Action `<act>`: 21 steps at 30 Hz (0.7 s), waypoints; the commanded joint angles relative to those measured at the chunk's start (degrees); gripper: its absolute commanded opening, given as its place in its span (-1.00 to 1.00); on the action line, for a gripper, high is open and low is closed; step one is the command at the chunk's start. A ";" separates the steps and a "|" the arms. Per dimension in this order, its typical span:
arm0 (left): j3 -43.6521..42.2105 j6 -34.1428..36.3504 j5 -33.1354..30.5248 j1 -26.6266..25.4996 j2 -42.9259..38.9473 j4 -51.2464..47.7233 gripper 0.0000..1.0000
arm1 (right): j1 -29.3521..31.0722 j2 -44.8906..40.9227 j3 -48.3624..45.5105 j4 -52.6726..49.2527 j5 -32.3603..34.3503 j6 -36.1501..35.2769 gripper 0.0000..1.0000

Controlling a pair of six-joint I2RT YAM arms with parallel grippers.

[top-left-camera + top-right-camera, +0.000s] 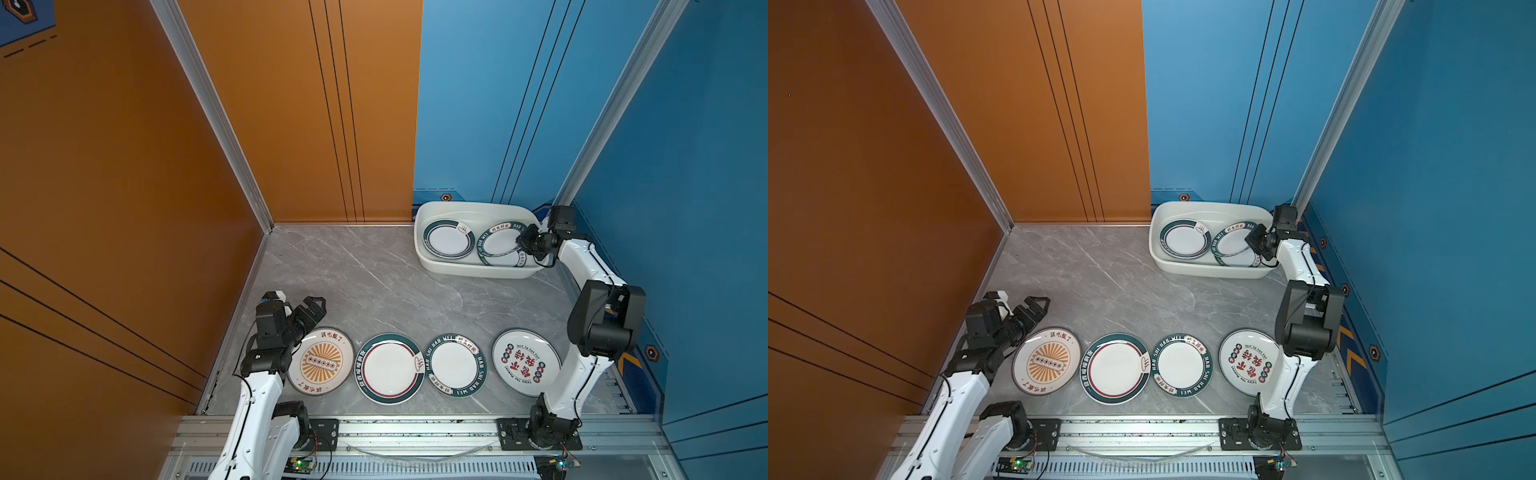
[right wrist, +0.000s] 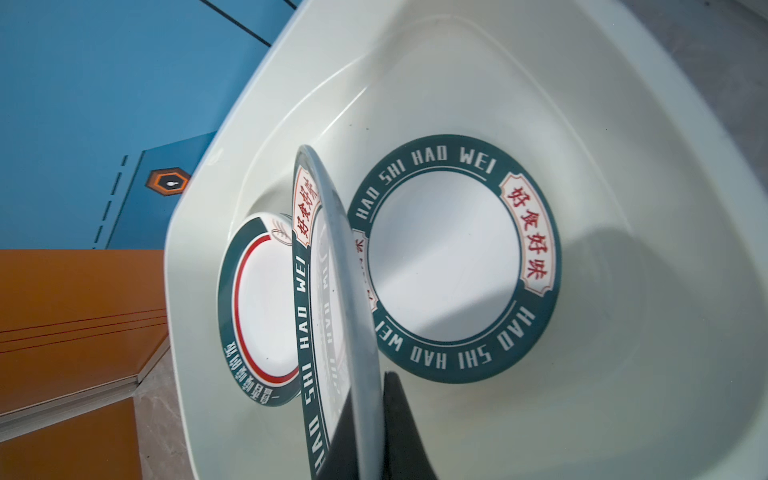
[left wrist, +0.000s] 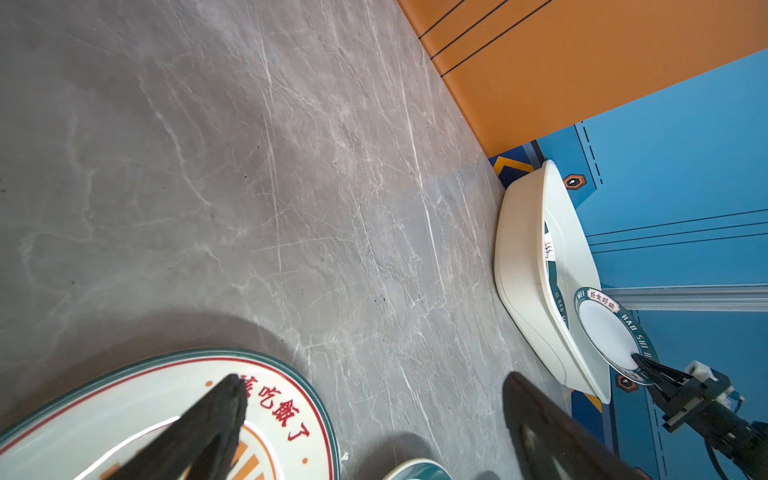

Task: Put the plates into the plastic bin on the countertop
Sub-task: 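Lower the plate into the bin with the right gripper while the left gripper withdraws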

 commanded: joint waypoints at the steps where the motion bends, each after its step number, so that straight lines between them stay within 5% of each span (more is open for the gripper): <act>1: -1.41 1.87 4.07 1.72 -0.26 -0.60 0.96 | -0.90 0.31 2.22 -1.46 2.14 -0.82 -1.00; 21: -1.93 3.03 9.67 7.79 -0.41 -0.43 0.96 | -2.18 8.55 7.00 -5.06 5.37 -2.86 -1.00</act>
